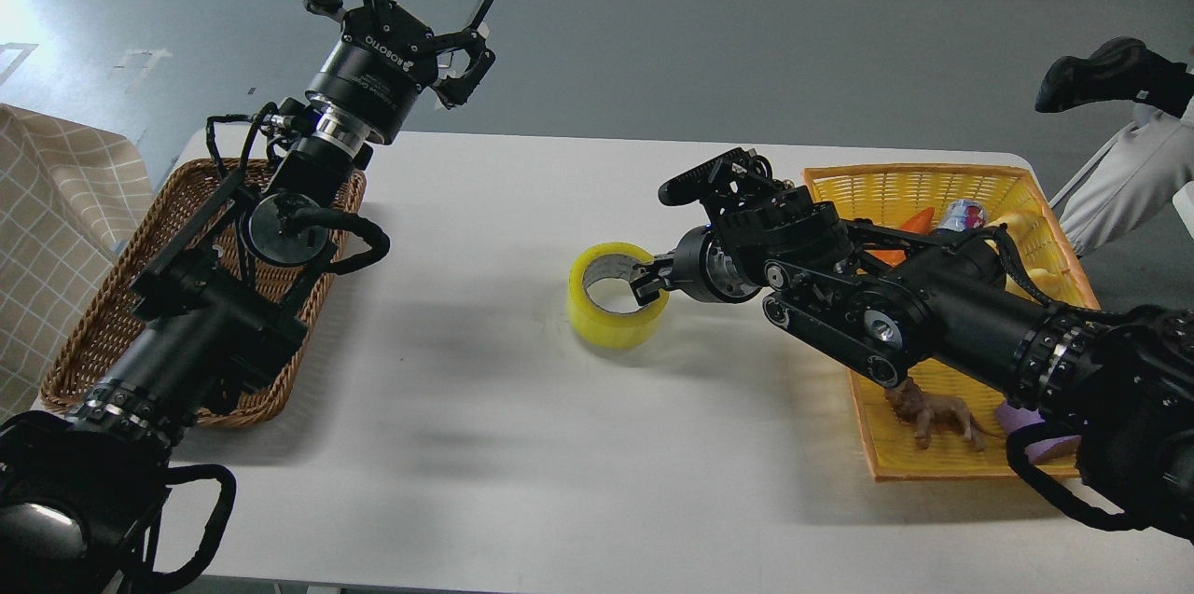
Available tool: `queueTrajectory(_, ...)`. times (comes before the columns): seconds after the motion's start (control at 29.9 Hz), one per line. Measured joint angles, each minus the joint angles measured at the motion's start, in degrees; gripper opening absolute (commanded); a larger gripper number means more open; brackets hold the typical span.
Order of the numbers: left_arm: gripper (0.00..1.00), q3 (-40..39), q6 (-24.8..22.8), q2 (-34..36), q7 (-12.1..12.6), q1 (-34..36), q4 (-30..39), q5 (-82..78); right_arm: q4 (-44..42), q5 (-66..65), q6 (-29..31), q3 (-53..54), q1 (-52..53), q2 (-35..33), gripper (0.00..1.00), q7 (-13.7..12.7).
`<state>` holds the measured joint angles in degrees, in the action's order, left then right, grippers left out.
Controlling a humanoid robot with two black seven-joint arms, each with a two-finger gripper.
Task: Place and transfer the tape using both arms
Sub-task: 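Set the tape roll on the table and open the right gripper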
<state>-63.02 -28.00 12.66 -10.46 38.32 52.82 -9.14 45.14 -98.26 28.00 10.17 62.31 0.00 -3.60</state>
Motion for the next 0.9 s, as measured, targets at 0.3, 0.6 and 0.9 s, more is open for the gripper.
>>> queueTrajectory(0.3,0.98,0.0,0.0,0.0,0.0,0.0,0.0,0.1,-0.1,0.0,0.0,-0.9,-0.2,0.0,0.14,0.0)
queueTrajectory(0.6,0.98,0.0,0.0,0.0,0.0,-0.1,0.0,0.1,-0.1,0.2,0.0,-0.9,-0.4,0.0,0.60,0.0)
queueTrajectory(0.9,0.98,0.1,0.0,-0.8,0.0,-0.2,0.0,0.1,0.2,1.4,0.0,0.5,0.1,0.0,0.96,0.1)
